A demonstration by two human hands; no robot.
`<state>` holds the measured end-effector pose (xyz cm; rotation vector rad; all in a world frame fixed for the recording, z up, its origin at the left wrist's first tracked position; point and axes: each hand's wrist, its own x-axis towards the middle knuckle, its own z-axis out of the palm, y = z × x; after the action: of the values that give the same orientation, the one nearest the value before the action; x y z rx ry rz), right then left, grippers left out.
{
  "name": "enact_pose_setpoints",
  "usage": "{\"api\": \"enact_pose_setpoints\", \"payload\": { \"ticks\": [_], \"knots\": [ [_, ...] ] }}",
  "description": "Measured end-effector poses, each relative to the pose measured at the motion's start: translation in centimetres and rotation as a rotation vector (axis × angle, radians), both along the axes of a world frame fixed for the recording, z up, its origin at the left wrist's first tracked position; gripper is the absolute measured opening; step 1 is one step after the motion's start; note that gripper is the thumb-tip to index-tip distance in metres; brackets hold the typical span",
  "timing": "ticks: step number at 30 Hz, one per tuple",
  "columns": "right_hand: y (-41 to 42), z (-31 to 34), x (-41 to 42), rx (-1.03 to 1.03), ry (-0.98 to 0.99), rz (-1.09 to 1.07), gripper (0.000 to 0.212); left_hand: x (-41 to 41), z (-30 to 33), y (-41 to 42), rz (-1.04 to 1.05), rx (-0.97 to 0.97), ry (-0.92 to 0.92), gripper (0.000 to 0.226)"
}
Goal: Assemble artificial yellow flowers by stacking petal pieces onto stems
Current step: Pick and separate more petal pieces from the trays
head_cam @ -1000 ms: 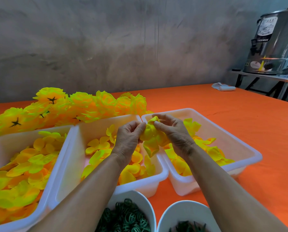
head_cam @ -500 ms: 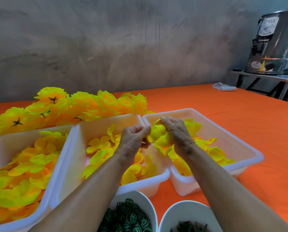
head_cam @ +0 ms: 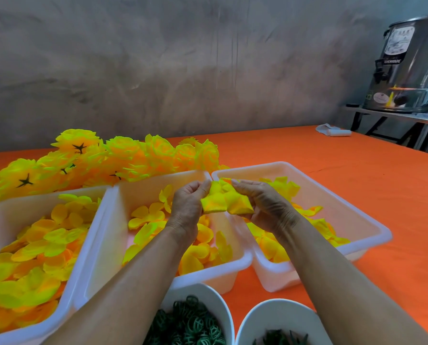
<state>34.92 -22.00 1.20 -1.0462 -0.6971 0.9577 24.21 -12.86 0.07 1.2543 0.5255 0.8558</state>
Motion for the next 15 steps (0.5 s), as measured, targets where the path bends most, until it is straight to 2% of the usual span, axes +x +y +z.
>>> {"api": "enact_pose_setpoints", "payload": {
  "ticks": [6,8,11,13,15],
  "knots": [
    [-0.03,-0.16,0.12,0.009,-0.008,0.03,0.016,-0.08,-0.1,0.01,0.076,0.032,-0.034,0.02],
    [0.06,-0.2,0.2,0.03,-0.004,-0.015,0.018,-0.08,-0.14,0.04,0.08,0.058,-0.027,0.02],
    [0.07,-0.19,0.25,0.052,-0.001,-0.109,0.005,-0.1,-0.1,-0.02,0.068,0.065,-0.001,0.019],
    [0.11,-0.2,0.26,0.053,-0.003,-0.181,0.004,-0.11,-0.02,-0.06,0.071,0.07,0.009,0.016],
    [0.22,-0.25,0.38,0.088,0.019,-0.26,0.004,-0.11,0.05,-0.1,0.143,0.181,0.028,0.015]
  ]
}}
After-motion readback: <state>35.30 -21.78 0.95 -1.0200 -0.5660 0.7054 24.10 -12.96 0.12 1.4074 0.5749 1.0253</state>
